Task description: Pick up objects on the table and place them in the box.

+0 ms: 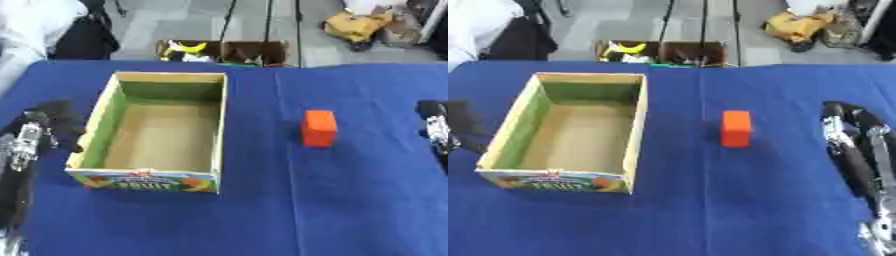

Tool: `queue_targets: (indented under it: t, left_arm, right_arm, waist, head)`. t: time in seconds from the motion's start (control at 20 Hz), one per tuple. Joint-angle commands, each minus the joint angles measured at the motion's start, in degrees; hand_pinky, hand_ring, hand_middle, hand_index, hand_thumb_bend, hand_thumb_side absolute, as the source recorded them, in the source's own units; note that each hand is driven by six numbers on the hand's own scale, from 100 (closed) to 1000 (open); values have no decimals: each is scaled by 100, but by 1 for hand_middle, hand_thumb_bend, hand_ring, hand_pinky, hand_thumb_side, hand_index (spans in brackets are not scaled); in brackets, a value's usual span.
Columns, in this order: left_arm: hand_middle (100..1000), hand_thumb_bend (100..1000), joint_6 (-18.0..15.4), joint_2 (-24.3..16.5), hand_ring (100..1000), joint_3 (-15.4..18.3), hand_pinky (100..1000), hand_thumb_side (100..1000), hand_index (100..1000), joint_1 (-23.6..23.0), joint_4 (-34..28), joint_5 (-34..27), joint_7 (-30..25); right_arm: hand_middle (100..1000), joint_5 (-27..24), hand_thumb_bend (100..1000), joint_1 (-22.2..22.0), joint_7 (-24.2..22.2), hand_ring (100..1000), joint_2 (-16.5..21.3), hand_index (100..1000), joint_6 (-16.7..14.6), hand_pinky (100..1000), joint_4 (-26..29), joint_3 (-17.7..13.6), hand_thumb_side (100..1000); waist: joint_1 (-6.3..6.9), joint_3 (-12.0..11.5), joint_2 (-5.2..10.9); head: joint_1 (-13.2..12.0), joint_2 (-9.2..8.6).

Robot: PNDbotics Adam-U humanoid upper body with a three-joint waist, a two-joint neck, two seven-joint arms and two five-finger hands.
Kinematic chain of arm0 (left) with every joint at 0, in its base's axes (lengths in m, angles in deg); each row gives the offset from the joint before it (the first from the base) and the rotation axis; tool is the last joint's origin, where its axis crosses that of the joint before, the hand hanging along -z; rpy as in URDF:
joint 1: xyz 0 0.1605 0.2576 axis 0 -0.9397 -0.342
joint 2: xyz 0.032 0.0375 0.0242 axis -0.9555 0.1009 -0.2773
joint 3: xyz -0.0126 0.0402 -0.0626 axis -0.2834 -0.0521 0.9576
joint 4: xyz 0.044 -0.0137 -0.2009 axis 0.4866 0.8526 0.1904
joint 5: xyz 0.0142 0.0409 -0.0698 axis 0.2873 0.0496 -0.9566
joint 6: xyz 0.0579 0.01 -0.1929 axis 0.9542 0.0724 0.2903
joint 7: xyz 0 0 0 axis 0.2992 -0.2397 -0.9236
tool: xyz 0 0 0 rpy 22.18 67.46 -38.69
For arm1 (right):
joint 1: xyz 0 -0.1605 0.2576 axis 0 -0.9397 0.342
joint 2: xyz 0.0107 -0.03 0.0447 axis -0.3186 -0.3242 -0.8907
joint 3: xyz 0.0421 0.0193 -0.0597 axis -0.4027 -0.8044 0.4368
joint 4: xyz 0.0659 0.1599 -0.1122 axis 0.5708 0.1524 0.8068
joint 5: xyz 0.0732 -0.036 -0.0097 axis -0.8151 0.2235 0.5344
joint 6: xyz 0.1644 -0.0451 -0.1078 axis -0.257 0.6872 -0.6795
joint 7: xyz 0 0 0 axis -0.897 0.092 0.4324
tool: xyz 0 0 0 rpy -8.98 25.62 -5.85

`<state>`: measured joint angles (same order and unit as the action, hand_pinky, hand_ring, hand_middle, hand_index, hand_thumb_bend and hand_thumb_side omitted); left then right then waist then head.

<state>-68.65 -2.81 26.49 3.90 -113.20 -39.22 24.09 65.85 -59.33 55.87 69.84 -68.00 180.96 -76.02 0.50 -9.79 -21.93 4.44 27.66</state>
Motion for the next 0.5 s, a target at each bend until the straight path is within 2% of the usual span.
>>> queue_targets:
  t: [0.05,0.25,0.5]
  left_arm:
    - [618,100,-7,-77,624,26,516,1000,795,24,-112,4,6]
    - [618,100,-9,-77,625,22,516,1000,796,27,-112,4,0]
    - [618,100,-11,-77,625,17,516,1000,796,33,-112,3,-10]
  right_arm:
    - [724,29,100,54,3,840,77,795,-1,718,119,-58,871]
    - [724,29,100,56,1,841,84,795,3,718,119,-56,870]
    - [724,31,100,60,-2,841,95,795,12,718,119,-54,866]
  waist:
    - [-16,-4,100]
    - [-14,2,101]
    - [-11,-5,101]
  head:
    - [-11,-74]
    - [54,-98]
    - [282,-89]
